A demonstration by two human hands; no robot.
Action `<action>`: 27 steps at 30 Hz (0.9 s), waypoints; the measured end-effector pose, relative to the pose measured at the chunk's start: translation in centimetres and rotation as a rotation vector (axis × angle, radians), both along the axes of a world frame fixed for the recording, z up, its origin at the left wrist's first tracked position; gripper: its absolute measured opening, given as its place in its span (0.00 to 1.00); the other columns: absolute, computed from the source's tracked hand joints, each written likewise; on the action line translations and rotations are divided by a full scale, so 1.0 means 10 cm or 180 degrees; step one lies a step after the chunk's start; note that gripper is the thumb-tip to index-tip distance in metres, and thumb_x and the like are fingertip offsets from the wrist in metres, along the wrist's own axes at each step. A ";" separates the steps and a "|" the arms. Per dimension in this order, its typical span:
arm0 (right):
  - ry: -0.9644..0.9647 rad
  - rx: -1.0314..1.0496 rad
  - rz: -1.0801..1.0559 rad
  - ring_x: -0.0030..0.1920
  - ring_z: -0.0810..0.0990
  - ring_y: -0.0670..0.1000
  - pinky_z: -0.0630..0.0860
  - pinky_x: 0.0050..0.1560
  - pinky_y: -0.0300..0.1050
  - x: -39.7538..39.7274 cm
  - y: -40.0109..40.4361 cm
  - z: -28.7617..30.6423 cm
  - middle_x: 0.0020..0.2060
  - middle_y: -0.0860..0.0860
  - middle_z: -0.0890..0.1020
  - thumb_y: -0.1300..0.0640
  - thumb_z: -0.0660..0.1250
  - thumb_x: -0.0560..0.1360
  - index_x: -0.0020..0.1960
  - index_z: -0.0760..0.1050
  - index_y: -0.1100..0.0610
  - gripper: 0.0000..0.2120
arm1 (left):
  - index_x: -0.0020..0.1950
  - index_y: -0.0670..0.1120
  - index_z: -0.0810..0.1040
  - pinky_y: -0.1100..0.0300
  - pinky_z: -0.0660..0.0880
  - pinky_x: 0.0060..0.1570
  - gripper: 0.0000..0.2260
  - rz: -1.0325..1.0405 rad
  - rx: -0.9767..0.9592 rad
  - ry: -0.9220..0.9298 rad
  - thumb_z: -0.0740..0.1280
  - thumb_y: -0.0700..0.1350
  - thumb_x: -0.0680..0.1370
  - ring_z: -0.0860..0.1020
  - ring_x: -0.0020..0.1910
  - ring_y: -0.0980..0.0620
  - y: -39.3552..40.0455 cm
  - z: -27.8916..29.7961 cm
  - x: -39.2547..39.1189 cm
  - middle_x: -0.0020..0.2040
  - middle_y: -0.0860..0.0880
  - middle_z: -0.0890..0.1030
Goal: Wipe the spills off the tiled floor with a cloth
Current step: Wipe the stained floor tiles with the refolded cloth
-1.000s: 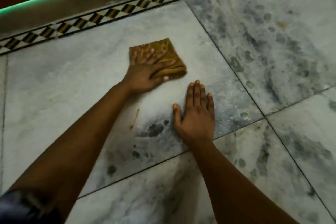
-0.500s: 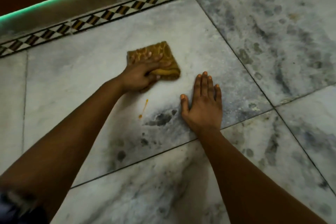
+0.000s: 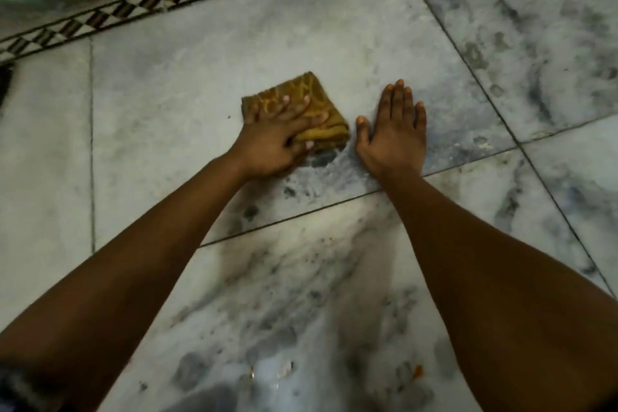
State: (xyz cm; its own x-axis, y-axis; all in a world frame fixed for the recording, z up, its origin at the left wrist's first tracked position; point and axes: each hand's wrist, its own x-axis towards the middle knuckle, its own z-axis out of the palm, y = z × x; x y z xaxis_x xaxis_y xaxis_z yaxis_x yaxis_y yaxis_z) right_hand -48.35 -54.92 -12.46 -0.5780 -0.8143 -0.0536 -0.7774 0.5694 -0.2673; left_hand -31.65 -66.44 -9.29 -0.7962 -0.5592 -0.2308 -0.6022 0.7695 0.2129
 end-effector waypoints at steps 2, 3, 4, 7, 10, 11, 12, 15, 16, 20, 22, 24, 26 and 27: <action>0.0060 0.0056 -0.0002 0.76 0.44 0.54 0.40 0.75 0.52 0.00 0.00 -0.02 0.76 0.58 0.46 0.44 0.47 0.80 0.76 0.42 0.62 0.32 | 0.72 0.64 0.58 0.39 0.54 0.67 0.27 -0.0186 -0.0389 -0.0059 0.49 0.68 0.73 0.56 0.74 0.47 0.12 0.05 0.35 0.76 0.53 0.57; 0.0078 0.0075 0.0004 0.76 0.44 0.55 0.40 0.75 0.52 0.00 0.00 -0.02 0.76 0.58 0.46 0.44 0.47 0.80 0.76 0.42 0.62 0.32 | 0.72 0.64 0.59 0.41 0.57 0.64 0.30 -0.0135 -0.0550 -0.0165 0.47 0.70 0.71 0.60 0.73 0.46 0.06 0.09 0.46 0.76 0.52 0.59; 0.0090 0.0080 0.0013 0.76 0.44 0.55 0.40 0.75 0.52 -0.01 -0.01 -0.03 0.76 0.58 0.46 0.44 0.46 0.80 0.76 0.42 0.62 0.33 | 0.72 0.64 0.59 0.43 0.58 0.61 0.31 -0.0016 -0.0726 -0.0280 0.45 0.71 0.70 0.61 0.72 0.44 -0.06 0.09 0.50 0.75 0.51 0.60; 0.0138 0.0075 0.0041 0.76 0.44 0.55 0.40 0.75 0.52 -0.01 0.00 -0.04 0.76 0.59 0.46 0.44 0.46 0.80 0.76 0.42 0.63 0.33 | 0.75 0.59 0.54 0.41 0.49 0.67 0.31 0.0457 -0.0815 -0.0452 0.47 0.69 0.74 0.51 0.75 0.44 -0.28 0.03 0.28 0.78 0.47 0.51; 0.0095 0.0094 0.0067 0.76 0.44 0.56 0.40 0.74 0.52 -0.03 0.01 -0.02 0.76 0.59 0.46 0.43 0.47 0.80 0.76 0.42 0.63 0.33 | 0.75 0.60 0.46 0.39 0.38 0.70 0.27 0.0565 -0.0285 -0.0254 0.49 0.63 0.78 0.41 0.76 0.46 -0.07 -0.09 -0.06 0.77 0.49 0.41; 0.0049 0.0118 0.0093 0.76 0.43 0.55 0.39 0.74 0.52 -0.04 0.01 -0.01 0.76 0.59 0.45 0.43 0.47 0.80 0.76 0.42 0.63 0.34 | 0.75 0.61 0.45 0.39 0.38 0.70 0.26 0.0453 -0.0223 -0.0183 0.49 0.62 0.79 0.41 0.76 0.46 0.06 -0.13 -0.06 0.77 0.49 0.41; -0.0011 0.0168 0.0124 0.76 0.43 0.55 0.39 0.74 0.51 -0.05 0.01 0.01 0.76 0.59 0.44 0.43 0.47 0.80 0.76 0.41 0.63 0.34 | 0.74 0.63 0.44 0.39 0.38 0.70 0.25 0.0306 -0.0217 -0.0127 0.49 0.62 0.79 0.40 0.76 0.47 0.21 -0.14 0.02 0.77 0.50 0.41; -0.0114 0.0197 0.0214 0.76 0.43 0.55 0.39 0.74 0.51 0.04 0.07 0.09 0.76 0.59 0.45 0.44 0.47 0.81 0.76 0.42 0.63 0.33 | 0.72 0.66 0.43 0.41 0.38 0.70 0.26 -0.0036 -0.0328 0.0062 0.44 0.65 0.76 0.41 0.76 0.49 0.52 -0.14 0.48 0.77 0.52 0.41; -0.0138 0.0117 0.0238 0.76 0.43 0.55 0.40 0.74 0.50 0.14 0.10 0.09 0.76 0.59 0.45 0.45 0.47 0.81 0.76 0.43 0.63 0.32 | 0.71 0.66 0.42 0.42 0.38 0.70 0.26 -0.0013 -0.0364 0.0049 0.43 0.66 0.74 0.41 0.76 0.50 0.52 -0.13 0.61 0.77 0.53 0.42; -0.0054 -0.0036 0.0540 0.76 0.44 0.54 0.39 0.74 0.50 0.57 0.26 -0.01 0.76 0.58 0.46 0.45 0.48 0.80 0.76 0.44 0.62 0.31 | 0.74 0.63 0.46 0.39 0.39 0.70 0.25 0.0497 -0.0350 -0.0150 0.48 0.64 0.78 0.43 0.76 0.49 0.18 -0.17 0.56 0.77 0.52 0.43; 0.0038 -0.0011 0.0545 0.76 0.44 0.54 0.39 0.75 0.51 0.60 0.28 -0.04 0.77 0.57 0.46 0.45 0.47 0.80 0.76 0.44 0.61 0.32 | 0.75 0.61 0.46 0.38 0.39 0.70 0.25 0.0946 -0.0142 -0.0136 0.49 0.61 0.79 0.41 0.76 0.47 -0.06 -0.18 0.29 0.78 0.51 0.42; 0.0124 -0.0003 0.0515 0.76 0.44 0.53 0.40 0.75 0.52 0.58 0.26 -0.04 0.77 0.57 0.47 0.44 0.48 0.79 0.76 0.44 0.61 0.32 | 0.75 0.60 0.46 0.37 0.39 0.70 0.25 0.1152 -0.0043 -0.0119 0.49 0.61 0.79 0.41 0.76 0.46 -0.16 -0.18 0.06 0.78 0.50 0.42; 0.0118 -0.0002 0.0520 0.76 0.44 0.53 0.41 0.75 0.52 0.59 0.26 -0.02 0.77 0.57 0.47 0.45 0.48 0.79 0.76 0.45 0.61 0.32 | 0.75 0.60 0.47 0.37 0.38 0.69 0.25 0.1069 -0.0113 -0.0098 0.48 0.61 0.79 0.42 0.76 0.46 -0.06 -0.17 -0.01 0.78 0.49 0.42; 0.0112 -0.0009 0.0516 0.76 0.45 0.53 0.41 0.75 0.51 0.60 0.25 -0.02 0.77 0.57 0.47 0.45 0.48 0.79 0.76 0.45 0.61 0.32 | 0.75 0.60 0.48 0.38 0.38 0.69 0.25 0.0929 -0.0187 -0.0071 0.48 0.61 0.79 0.42 0.76 0.46 0.04 -0.18 0.04 0.78 0.50 0.43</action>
State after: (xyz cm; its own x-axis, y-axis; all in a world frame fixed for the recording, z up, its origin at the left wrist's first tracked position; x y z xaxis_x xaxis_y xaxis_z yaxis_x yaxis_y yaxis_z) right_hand -42.36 -52.38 -12.62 -0.4406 -0.8971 -0.0332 -0.8679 0.4351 -0.2395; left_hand -31.29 -65.99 -11.05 -0.5950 -0.7767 -0.2068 -0.8037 0.5738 0.1574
